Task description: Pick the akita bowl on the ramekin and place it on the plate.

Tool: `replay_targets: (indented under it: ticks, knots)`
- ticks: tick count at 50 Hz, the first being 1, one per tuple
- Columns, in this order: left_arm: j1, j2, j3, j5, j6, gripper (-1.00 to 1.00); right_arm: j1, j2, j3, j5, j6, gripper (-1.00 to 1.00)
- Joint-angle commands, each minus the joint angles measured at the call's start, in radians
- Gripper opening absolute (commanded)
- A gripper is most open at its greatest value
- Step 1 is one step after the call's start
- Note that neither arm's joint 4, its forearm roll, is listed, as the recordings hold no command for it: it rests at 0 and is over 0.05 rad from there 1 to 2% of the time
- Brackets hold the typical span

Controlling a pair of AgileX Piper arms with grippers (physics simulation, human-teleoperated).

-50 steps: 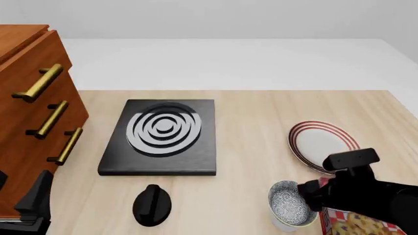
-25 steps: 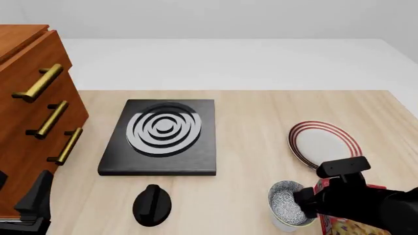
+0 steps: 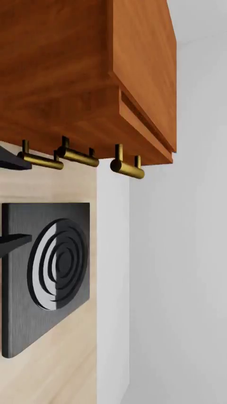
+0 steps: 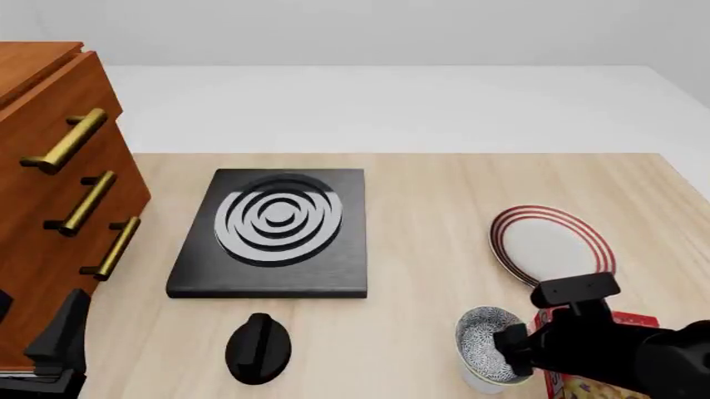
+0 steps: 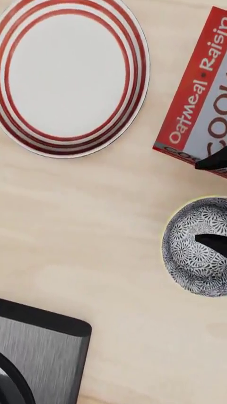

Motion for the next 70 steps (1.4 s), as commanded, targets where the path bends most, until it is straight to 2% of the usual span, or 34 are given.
replay_targets:
  ticks: [1, 18, 19, 21, 22, 23, 33, 38, 47, 48, 50, 51, 52, 55, 56, 57, 67, 70]
  knots:
    - [0.000, 0.000, 0.000, 0.000, 0.000, 1.00, 0.011, 0.026, 0.009, -0.029, 0.014, 1.00]
    - [0.000, 0.000, 0.000, 0.000, 0.000, 1.00, 0.029, 0.024, 0.015, -0.034, 0.036, 1.00]
    - [0.000, 0.000, 0.000, 0.000, 0.000, 1.00, 0.029, 0.022, 0.015, -0.033, 0.034, -1.00]
    - [0.000, 0.000, 0.000, 0.000, 0.000, 1.00, 0.024, 0.018, 0.013, -0.029, 0.024, -1.00]
    - [0.000, 0.000, 0.000, 0.000, 0.000, 1.00, 0.049, 0.011, 0.012, -0.024, 0.036, -1.00]
    - [0.000, 0.000, 0.000, 0.000, 0.000, 1.00, 0.034, 0.008, 0.010, -0.020, 0.021, -1.00]
    - [0.000, 0.000, 0.000, 0.000, 0.000, 1.00, 0.030, 0.006, 0.012, -0.019, 0.020, -1.00]
    - [0.000, 0.000, 0.000, 0.000, 0.000, 1.00, 0.006, -0.023, -0.007, 0.019, -0.002, -1.00]
    - [0.000, 0.000, 0.000, 0.000, 0.000, 1.00, -0.048, -0.162, -0.122, 0.192, -0.066, -1.00]
    - [0.000, 0.000, 0.000, 0.000, 0.000, 1.00, -0.073, -0.183, -0.145, 0.215, -0.095, -1.00]
    - [0.000, 0.000, 0.000, 0.000, 0.000, 1.00, -0.058, -0.203, -0.175, 0.250, -0.075, -1.00]
    - [0.000, 0.000, 0.000, 0.000, 0.000, 1.00, -0.078, -0.221, -0.197, 0.269, -0.111, -1.00]
    - [0.000, 0.000, 0.000, 0.000, 0.000, 1.00, -0.076, -0.224, -0.209, 0.280, -0.099, -1.00]
    - [0.000, 0.000, 0.000, 0.000, 0.000, 1.00, -0.098, -0.251, -0.260, 0.317, -0.130, -1.00]
    - [0.000, 0.000, 0.000, 0.000, 0.000, 1.00, -0.097, -0.255, -0.276, 0.329, -0.122, -1.00]
    - [0.000, 0.000, 0.000, 0.000, 0.000, 1.00, -0.109, -0.264, -0.297, 0.342, -0.145, -1.00]
    - [0.000, 0.000, 0.000, 0.000, 0.000, 1.00, -0.175, -0.280, -0.437, 0.398, -0.194, -1.00]
    - [0.000, 0.000, 0.000, 0.000, 0.000, 1.00, -0.212, -0.264, -0.471, 0.391, -0.178, -1.00]
